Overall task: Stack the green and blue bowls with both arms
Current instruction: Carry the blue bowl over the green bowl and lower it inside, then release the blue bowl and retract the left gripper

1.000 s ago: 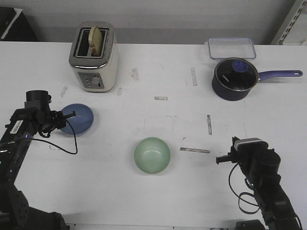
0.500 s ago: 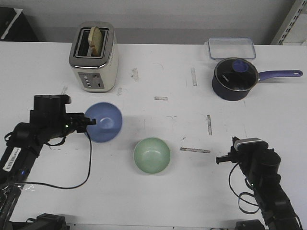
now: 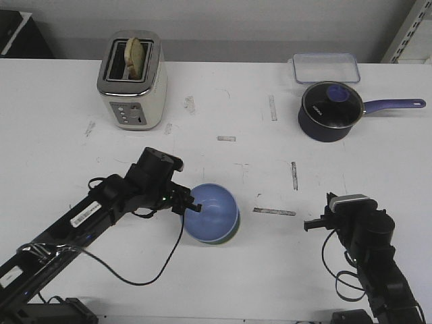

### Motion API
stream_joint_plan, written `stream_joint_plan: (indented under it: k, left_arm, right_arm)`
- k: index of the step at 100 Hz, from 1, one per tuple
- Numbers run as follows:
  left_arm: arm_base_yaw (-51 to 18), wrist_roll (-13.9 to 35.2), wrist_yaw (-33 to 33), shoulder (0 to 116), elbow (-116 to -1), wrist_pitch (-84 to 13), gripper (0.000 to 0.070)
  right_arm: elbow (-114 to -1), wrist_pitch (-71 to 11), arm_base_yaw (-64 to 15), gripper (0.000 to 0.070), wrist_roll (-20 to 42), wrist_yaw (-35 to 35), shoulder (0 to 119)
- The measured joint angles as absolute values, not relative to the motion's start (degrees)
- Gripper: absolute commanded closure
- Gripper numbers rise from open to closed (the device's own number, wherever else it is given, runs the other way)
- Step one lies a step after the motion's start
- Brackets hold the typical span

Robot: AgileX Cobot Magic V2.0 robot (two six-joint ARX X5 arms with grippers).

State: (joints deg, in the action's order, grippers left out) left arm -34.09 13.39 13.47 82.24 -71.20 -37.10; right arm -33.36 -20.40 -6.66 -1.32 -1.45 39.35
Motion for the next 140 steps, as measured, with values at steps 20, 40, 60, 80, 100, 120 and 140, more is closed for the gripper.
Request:
stream_joint_plan:
  k: [20, 40, 60, 80, 100, 120, 140]
  left_arm:
    - [-34.9, 14.6, 13.5, 87.3, -71.2, -35.3, 0.0697]
    - [-34.9, 14.8, 13.5, 87.6, -71.2, -36.0, 0.05]
    - [-34.9, 15.0, 13.5, 87.6, -71.2, -35.2, 0.0127]
    - [-34.8, 15.0, 13.4, 87.6, -76.0, -35.2, 0.0148]
    - [-32.1, 14.4, 10.4, 87.6, -86.2, -38.5, 0.0446]
    - [-27.2, 9.8, 4.7, 87.0, -95.2, -45.3, 0.07]
    - [-21.1, 4.3, 2.4, 85.7, -96.5, -54.0, 0.07]
  right_arm:
    - [-33.4, -21.0, -6.7, 0.0696, -1.3, -1.5, 39.4]
    - [-33.4, -21.2, -6.7, 0.0696, -1.3, -1.5, 39.4]
    - [-33.4, -21.2, -6.7, 0.0696, -1.3, -1.5, 39.4]
    - [-33.4, -21.1, -6.7, 0.0696, -1.3, -1.5, 39.4]
    - [-33.4, -21.1, -6.7, 0.0696, -1.3, -1.5, 39.4]
    - [-33.4, -21.1, -6.7, 0.0696, -1.3, -1.5, 39.4]
    - [-33.4, -21.1, -6.7, 0.0696, -1.3, -1.5, 39.4]
